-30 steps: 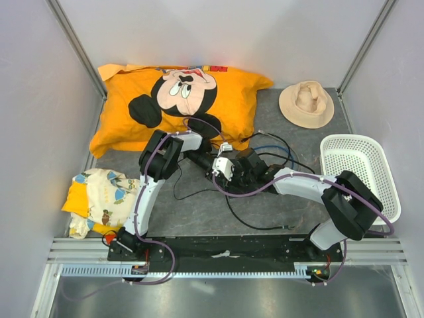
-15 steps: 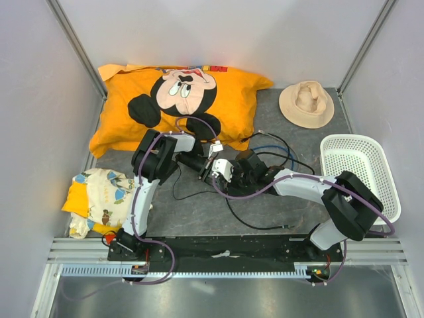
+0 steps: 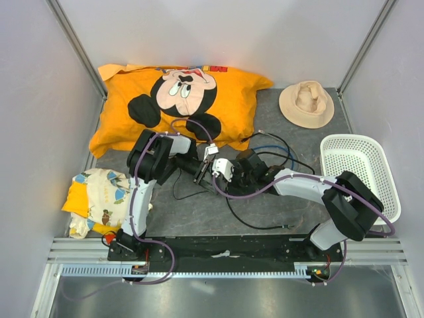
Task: Pull the plug from the switch port
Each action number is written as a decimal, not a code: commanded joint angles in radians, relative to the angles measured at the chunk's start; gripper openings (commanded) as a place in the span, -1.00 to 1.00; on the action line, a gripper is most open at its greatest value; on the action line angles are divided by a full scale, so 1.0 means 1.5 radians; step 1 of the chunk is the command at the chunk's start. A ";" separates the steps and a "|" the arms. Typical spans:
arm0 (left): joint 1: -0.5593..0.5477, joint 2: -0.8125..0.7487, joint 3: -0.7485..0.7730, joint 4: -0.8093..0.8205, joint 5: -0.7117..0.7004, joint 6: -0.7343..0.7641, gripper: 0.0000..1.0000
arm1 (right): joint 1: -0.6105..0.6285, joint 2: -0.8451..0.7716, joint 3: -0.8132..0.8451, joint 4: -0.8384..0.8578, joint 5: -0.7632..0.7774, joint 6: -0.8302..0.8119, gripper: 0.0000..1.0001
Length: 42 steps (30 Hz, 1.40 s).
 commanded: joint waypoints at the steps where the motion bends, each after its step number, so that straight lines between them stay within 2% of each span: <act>1: 0.006 0.007 0.025 -0.166 0.085 0.015 -0.16 | -0.025 0.021 0.035 -0.215 -0.042 0.046 -1.00; 3: 0.006 0.044 0.051 -0.167 0.089 -0.019 -0.17 | -0.026 -0.015 0.130 -0.272 -0.079 0.041 -0.87; 4: 0.005 0.052 0.069 -0.166 0.092 -0.028 -0.17 | -0.026 -0.026 0.169 -0.336 -0.094 0.035 -0.77; 5: 0.005 0.057 0.078 -0.166 0.092 -0.033 -0.20 | -0.027 -0.039 0.249 -0.367 -0.104 0.036 -0.62; 6: 0.000 0.048 0.099 -0.166 0.092 -0.041 -0.20 | -0.032 -0.050 0.310 -0.410 -0.098 0.038 -0.56; 10: -0.022 0.010 0.154 -0.166 0.096 -0.074 -0.20 | -0.091 -0.100 0.366 -0.399 -0.109 0.101 -0.54; 13: -0.050 -0.012 0.228 -0.164 0.071 -0.109 -0.20 | -0.147 -0.107 0.386 -0.370 -0.120 0.200 -0.55; 16: -0.065 -0.057 0.286 -0.064 0.004 -0.267 -0.21 | -0.198 -0.097 0.410 -0.355 -0.089 0.275 -0.51; 17: -0.065 -0.082 0.280 0.106 -0.026 -0.436 -0.21 | -0.208 -0.093 0.414 -0.352 -0.067 0.286 -0.48; 18: -0.065 -0.112 0.239 0.192 -0.139 -0.528 -0.21 | -0.215 -0.091 0.418 -0.350 -0.017 0.292 -0.46; 20: -0.064 -0.201 0.204 0.311 -0.248 -0.632 -0.19 | -0.221 -0.085 0.420 -0.351 0.024 0.280 -0.43; 21: -0.063 -0.224 0.186 0.357 -0.326 -0.632 -0.19 | -0.224 -0.085 0.413 -0.353 0.018 0.238 -0.42; 23: -0.064 -0.299 0.146 0.397 -0.383 -0.589 -0.21 | -0.224 -0.092 0.386 -0.369 -0.038 0.182 -0.43; 24: -0.063 -0.330 0.068 0.451 -0.404 -0.567 -0.19 | -0.224 -0.096 0.373 -0.392 -0.066 0.154 -0.42; 25: -0.064 -0.357 0.027 0.469 -0.407 -0.535 -0.17 | -0.225 -0.103 0.343 -0.402 -0.100 0.099 -0.40; 26: -0.065 -0.391 -0.016 0.482 -0.404 -0.456 -0.14 | -0.225 -0.106 0.328 -0.411 -0.112 0.080 -0.38; 27: -0.069 -0.442 -0.093 0.493 -0.405 -0.419 -0.12 | -0.224 -0.108 0.311 -0.423 -0.122 0.062 -0.34; 28: -0.071 -0.468 -0.129 0.506 -0.411 -0.381 -0.11 | -0.224 -0.107 0.284 -0.429 -0.130 0.023 -0.24; 29: -0.074 -0.485 -0.160 0.512 -0.419 -0.317 -0.10 | -0.224 -0.102 0.271 -0.435 -0.139 0.009 -0.21; 30: -0.083 -0.514 -0.214 0.518 -0.435 -0.289 -0.10 | -0.224 -0.098 0.259 -0.440 -0.138 -0.002 -0.17; 32: -0.100 -0.527 -0.257 0.534 -0.447 -0.212 -0.10 | -0.224 -0.082 0.226 -0.436 -0.139 -0.025 -0.11; 37: -0.132 -0.547 -0.368 0.695 -0.525 -0.228 -0.09 | -0.224 -0.034 0.185 -0.373 -0.129 0.022 -0.03; 39: -0.166 -0.543 -0.382 0.744 -0.593 -0.225 -0.10 | -0.225 -0.018 0.180 -0.352 -0.150 0.056 -0.03; 42: -0.179 -0.531 -0.378 0.782 -0.585 -0.223 -0.11 | -0.226 0.009 0.182 -0.340 -0.180 0.078 -0.02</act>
